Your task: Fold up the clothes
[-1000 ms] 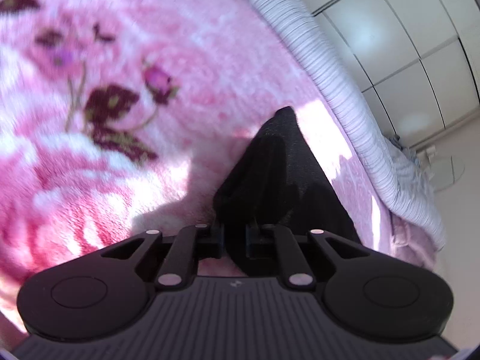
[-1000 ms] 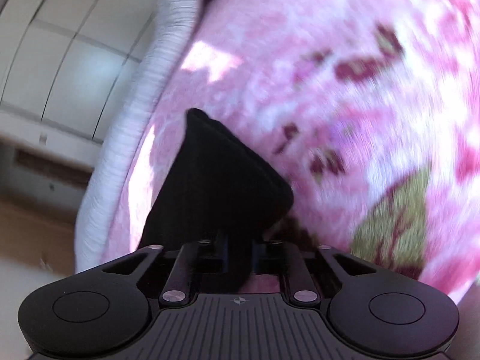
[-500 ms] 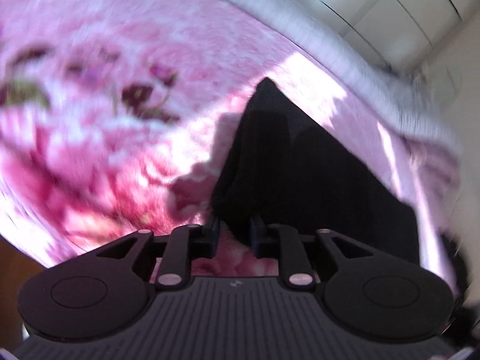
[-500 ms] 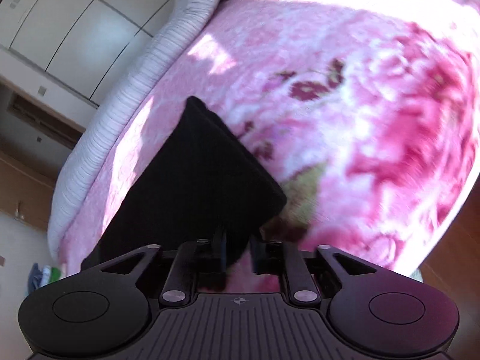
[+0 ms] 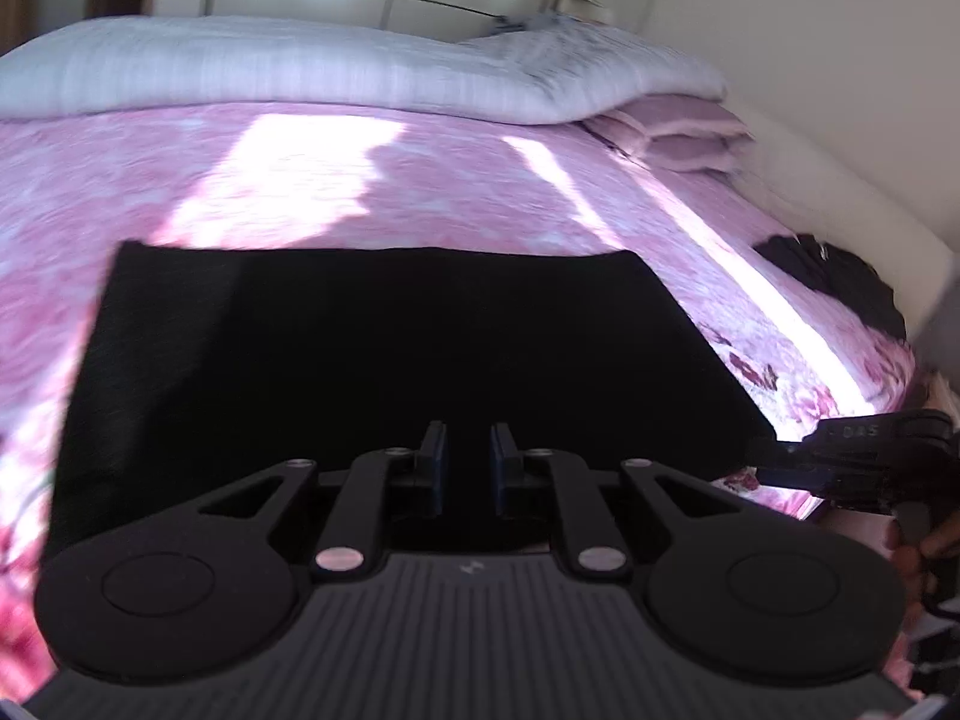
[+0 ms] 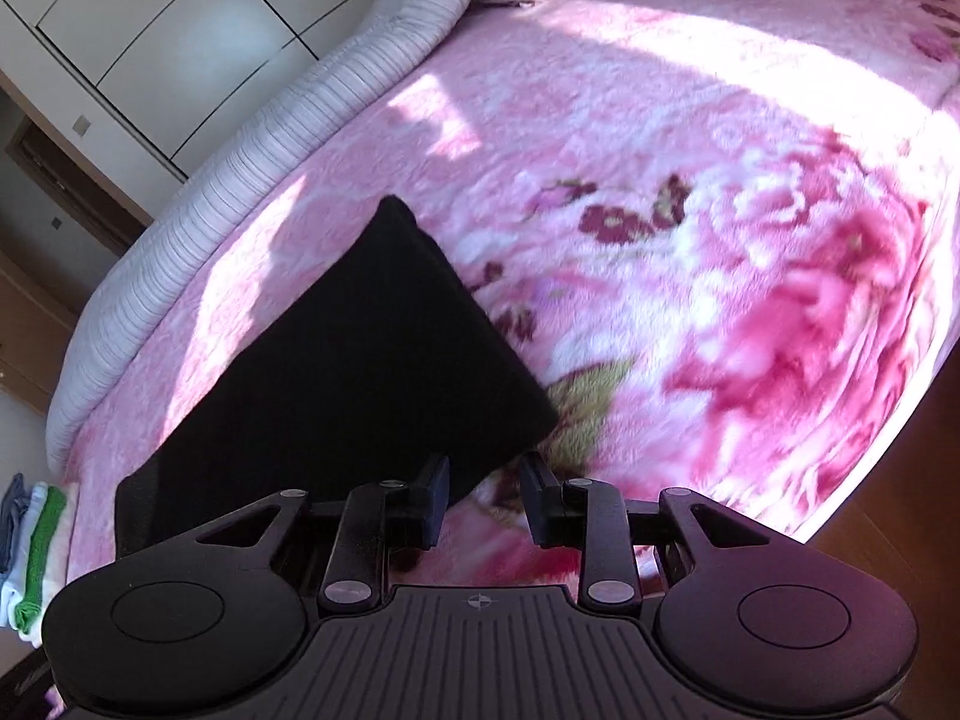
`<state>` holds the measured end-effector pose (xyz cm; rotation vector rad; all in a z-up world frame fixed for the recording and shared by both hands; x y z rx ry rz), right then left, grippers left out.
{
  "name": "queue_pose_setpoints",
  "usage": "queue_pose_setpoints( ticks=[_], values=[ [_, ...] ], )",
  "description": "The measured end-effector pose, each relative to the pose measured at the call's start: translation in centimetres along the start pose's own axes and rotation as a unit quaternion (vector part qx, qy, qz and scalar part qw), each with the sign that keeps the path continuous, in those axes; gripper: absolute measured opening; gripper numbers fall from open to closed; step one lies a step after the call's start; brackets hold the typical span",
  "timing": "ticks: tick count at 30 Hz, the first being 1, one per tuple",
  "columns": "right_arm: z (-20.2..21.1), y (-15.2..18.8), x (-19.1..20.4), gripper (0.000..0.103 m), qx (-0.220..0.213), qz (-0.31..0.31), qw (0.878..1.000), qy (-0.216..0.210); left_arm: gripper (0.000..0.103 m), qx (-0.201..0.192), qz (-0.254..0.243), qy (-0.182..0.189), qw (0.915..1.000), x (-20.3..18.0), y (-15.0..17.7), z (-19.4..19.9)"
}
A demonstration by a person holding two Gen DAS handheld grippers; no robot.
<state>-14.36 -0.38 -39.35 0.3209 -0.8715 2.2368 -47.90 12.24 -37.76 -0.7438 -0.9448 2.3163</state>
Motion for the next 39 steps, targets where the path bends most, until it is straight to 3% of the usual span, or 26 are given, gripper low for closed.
queue_pose_setpoints(
  ticks=[2, 5, 8, 10, 13, 14, 15, 21, 22, 23, 24, 30, 32, 33, 35, 37, 39],
  values=[
    [-0.1, 0.0, -0.1, 0.03, -0.001, 0.003, 1.0, -0.003, 0.012, 0.037, -0.01, -0.012, 0.9992, 0.3, 1.0, -2.4],
    [-0.3, 0.0, -0.2, 0.03, 0.003, 0.004, 1.0, -0.01, 0.014, 0.049, -0.04, -0.027, 0.9977, 0.5, 2.5, -4.3],
    [-0.5, 0.0, -0.3, 0.03, 0.006, -0.009, 1.0, -0.026, 0.013, 0.057, -0.044, -0.039, 0.9967, -0.2, 2.3, -4.0],
    [-0.7, 0.0, -0.5, 0.031, 0.008, -0.038, 0.999, -0.038, 0.011, 0.043, -0.021, -0.029, 0.9984, -0.2, 1.6, -2.6],
    [-0.9, 0.2, -1.4, 0.046, 0.012, -0.092, 0.994, -0.055, 0.011, 0.035, -0.035, -0.033, 0.9982, -0.3, 1.7, -2.0],
    [-1.1, 0.3, -1.8, 0.057, 0.015, -0.108, 0.992, -0.055, 0.011, 0.045, -0.032, -0.032, 0.998, -0.1, 2.1, -2.7],
    [-1.3, 0.4, -2.0, 0.058, 0.016, -0.122, 0.991, -0.057, 0.011, 0.056, -0.029, -0.03, 0.9976, 0.1, 2.5, -3.3],
    [-2.3, -0.3, -1.7, 0.056, -0.018, -0.148, 0.985, -0.088, 0.01, 0.053, 0.0, -0.022, 0.9984, 0.6, 2.5, -4.0],
    [-2.4, -0.3, -1.6, 0.052, -0.024, -0.154, 0.983, -0.097, 0.01, 0.053, 0.001, -0.023, 0.9983, 0.5, 2.5, -4.0],
    [-2.5, -0.3, -1.4, 0.037, -0.024, -0.162, 0.98, -0.111, 0.01, 0.053, 0.002, -0.023, 0.9983, 0.5, 2.4, -4.0],
    [-2.7, -0.2, -1.3, 0.034, -0.018, -0.177, 0.976, -0.124, 0.01, 0.054, 0.006, -0.023, 0.9983, 0.6, 2.3, -3.9],
    [-3.7, 0.4, -2.0, 0.034, -0.001, -0.235, 0.962, -0.141, 0.01, 0.054, 0.004, -0.019, 0.9983, 0.5, 2.2, -4.1],
    [-3.8, 0.1, -1.6, 0.033, -0.001, -0.224, 0.965, -0.136, 0.01, 0.053, 0.004, -0.018, 0.9984, 0.5, 2.2, -4.0],
    [-3.8, -0.1, -1.2, 0.023, -0.003, -0.202, 0.971, -0.123, 0.01, 0.052, 0.003, -0.018, 0.9985, 0.5, 2.3, -4.0],
    [-3.6, -0.5, -0.2, 0.02, -0.012, -0.152, 0.984, -0.097, 0.01, 0.051, 0.004, -0.015, 0.9986, 0.6, 2.3, -4.1],
    [-2.8, -1.0, 1.7, 0.017, -0.036, -0.068, 0.995, -0.062, 0.01, 0.05, 0.017, -0.006, 0.9986, 0.9, 2.2, -4.1],
    [-1.5, -1.2, 4.7, 0.016, -0.085, 0.041, 0.995, -0.039, 0.008, 0.046, 0.044, 0.009, 0.9979, 1.6, 2.0, -3.7]
  ],
)
Point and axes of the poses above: each gripper's, at about its wrist camera, not at the fingertips, and z roughly against the way its jaws point, x to its left, y to its underside, the point moved 7 cm from there along -z, roughly the way its jaws point, and after that the axes turned 5 degrees about y, right-handed, at the moved point
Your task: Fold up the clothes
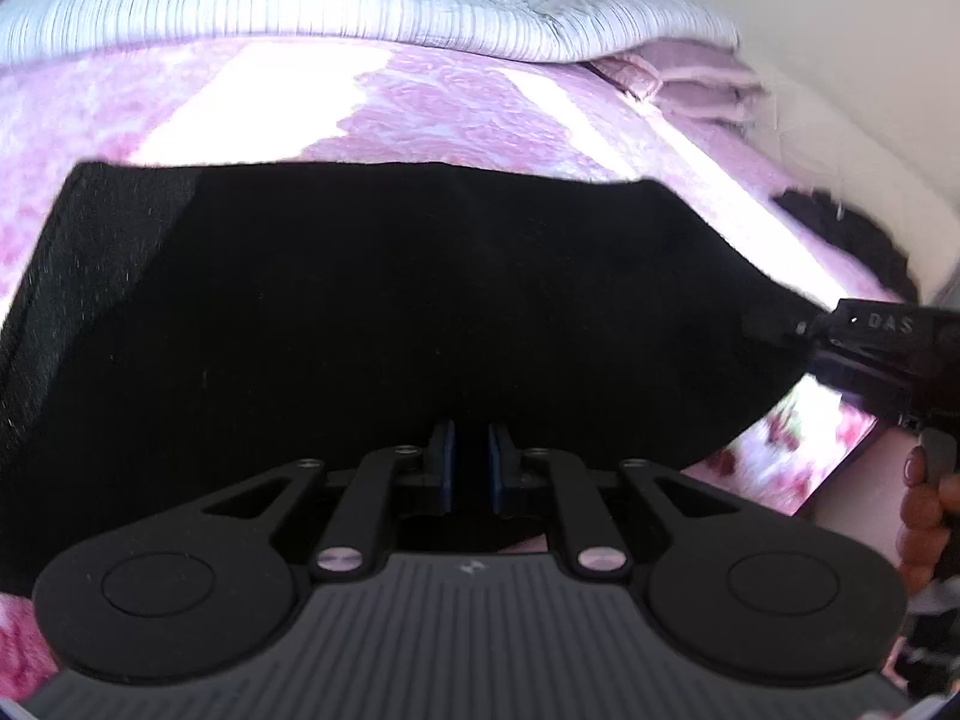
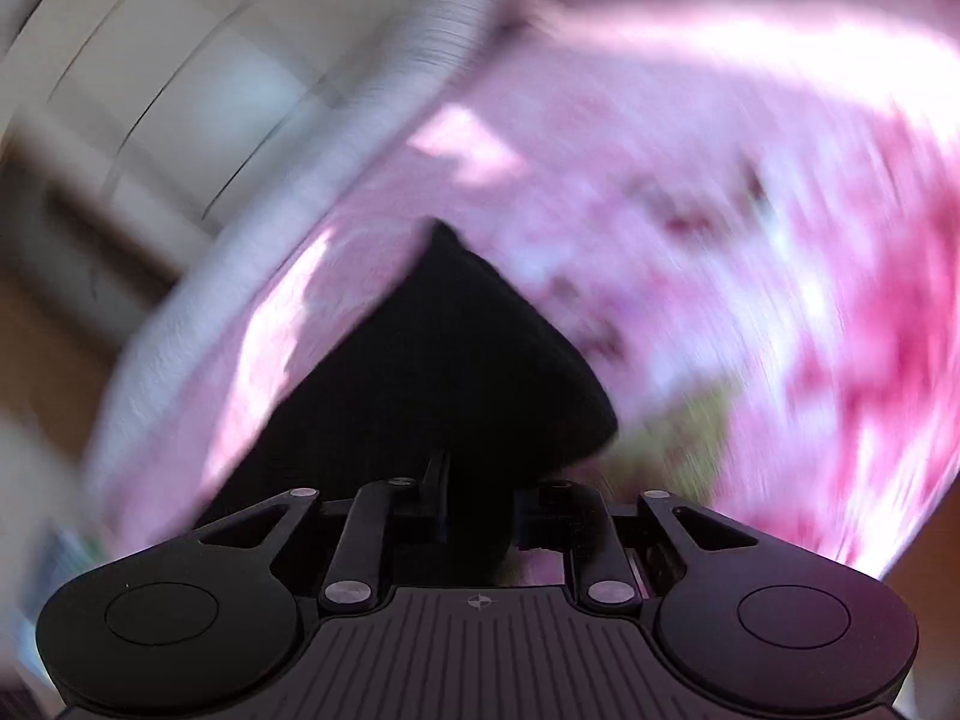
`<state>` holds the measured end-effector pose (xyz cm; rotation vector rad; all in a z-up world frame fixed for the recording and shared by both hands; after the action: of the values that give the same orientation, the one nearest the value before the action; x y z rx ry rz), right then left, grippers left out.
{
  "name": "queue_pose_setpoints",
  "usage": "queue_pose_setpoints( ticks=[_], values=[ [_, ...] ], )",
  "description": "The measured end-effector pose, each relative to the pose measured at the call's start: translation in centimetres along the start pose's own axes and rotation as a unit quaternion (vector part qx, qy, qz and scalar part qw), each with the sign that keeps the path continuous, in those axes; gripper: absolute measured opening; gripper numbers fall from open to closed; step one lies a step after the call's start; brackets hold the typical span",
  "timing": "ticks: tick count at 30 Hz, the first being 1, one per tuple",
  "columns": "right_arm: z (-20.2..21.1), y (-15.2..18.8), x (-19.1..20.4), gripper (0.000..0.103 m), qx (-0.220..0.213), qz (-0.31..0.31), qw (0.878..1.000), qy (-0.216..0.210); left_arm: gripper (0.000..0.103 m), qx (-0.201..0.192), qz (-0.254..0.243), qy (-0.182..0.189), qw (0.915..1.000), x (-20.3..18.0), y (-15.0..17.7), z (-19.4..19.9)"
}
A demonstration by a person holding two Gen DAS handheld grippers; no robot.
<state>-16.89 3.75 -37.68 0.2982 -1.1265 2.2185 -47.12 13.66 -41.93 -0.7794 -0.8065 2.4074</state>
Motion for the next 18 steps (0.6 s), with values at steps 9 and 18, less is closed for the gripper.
queue_pose_setpoints(
  ticks=[9, 18],
  values=[
    [4.6, 2.7, 16.6, 0.013, -0.142, 0.375, 0.913, -0.08, 0.002, -0.095, 0.159, -0.017, 0.9826, 8.4, -0.7, 9.4],
    [1.3, 16.2, 23.7, 0.035, -0.027, 0.595, 0.793, -0.127, 0.003, -0.093, 0.25, -0.005, 0.9638, 13.3, 2.8, 12.3]
  ],
)
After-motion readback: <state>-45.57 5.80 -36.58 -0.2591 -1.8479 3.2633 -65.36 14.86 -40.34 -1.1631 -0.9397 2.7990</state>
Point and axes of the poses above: each gripper's, at about its wrist camera, not at the fingertips, and z roughly against the way its jaws point, x to its left, y to its underside, the point moved 7 cm from there along -z, roughly the way its jaws point, and after that the axes turned 5 degrees about y, right-handed, at the moved point
